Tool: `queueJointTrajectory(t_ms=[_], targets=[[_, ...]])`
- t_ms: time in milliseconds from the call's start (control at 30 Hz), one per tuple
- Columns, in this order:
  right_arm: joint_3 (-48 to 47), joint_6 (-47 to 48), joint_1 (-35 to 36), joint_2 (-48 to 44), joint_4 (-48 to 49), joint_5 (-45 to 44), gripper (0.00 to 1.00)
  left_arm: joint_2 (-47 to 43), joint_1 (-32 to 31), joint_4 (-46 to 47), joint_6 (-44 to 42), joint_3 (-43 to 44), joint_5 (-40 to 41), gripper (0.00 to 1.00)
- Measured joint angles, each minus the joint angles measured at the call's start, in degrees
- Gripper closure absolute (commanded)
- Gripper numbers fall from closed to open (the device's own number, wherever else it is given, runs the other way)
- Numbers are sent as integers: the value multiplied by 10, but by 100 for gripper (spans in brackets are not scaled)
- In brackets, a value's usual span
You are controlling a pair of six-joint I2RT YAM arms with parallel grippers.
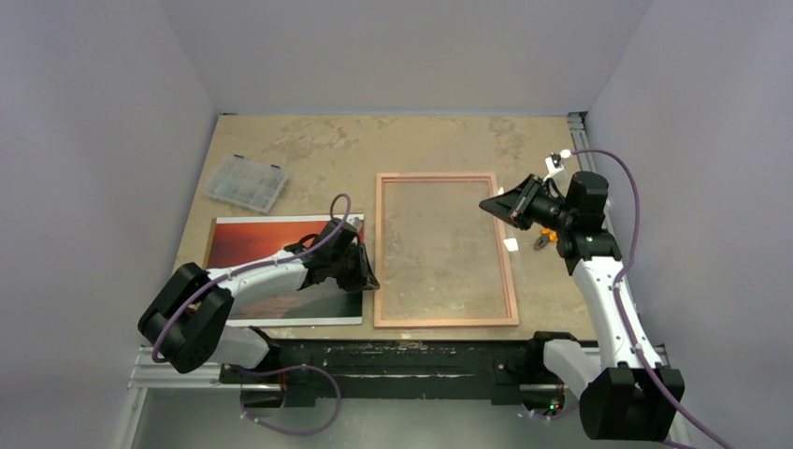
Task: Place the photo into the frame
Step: Move the photo frame to the center of the board.
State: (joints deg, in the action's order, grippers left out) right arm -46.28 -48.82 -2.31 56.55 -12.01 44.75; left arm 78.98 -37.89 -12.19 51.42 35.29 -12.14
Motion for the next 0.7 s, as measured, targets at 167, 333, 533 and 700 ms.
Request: queueJointTrajectory(t_ms=[167,333,533,700], targets=[[0,0,0,0,1,1,100,0,0,18,1,-7,-3,83],[0,0,0,0,0,1,100,0,0,33,5,-14,-8,86],[0,0,0,-1,2,1,100,1,0,37,6,-14,-11,87],[0,0,0,-1,14,3,100,4,0,41,7,-14,-14,91]])
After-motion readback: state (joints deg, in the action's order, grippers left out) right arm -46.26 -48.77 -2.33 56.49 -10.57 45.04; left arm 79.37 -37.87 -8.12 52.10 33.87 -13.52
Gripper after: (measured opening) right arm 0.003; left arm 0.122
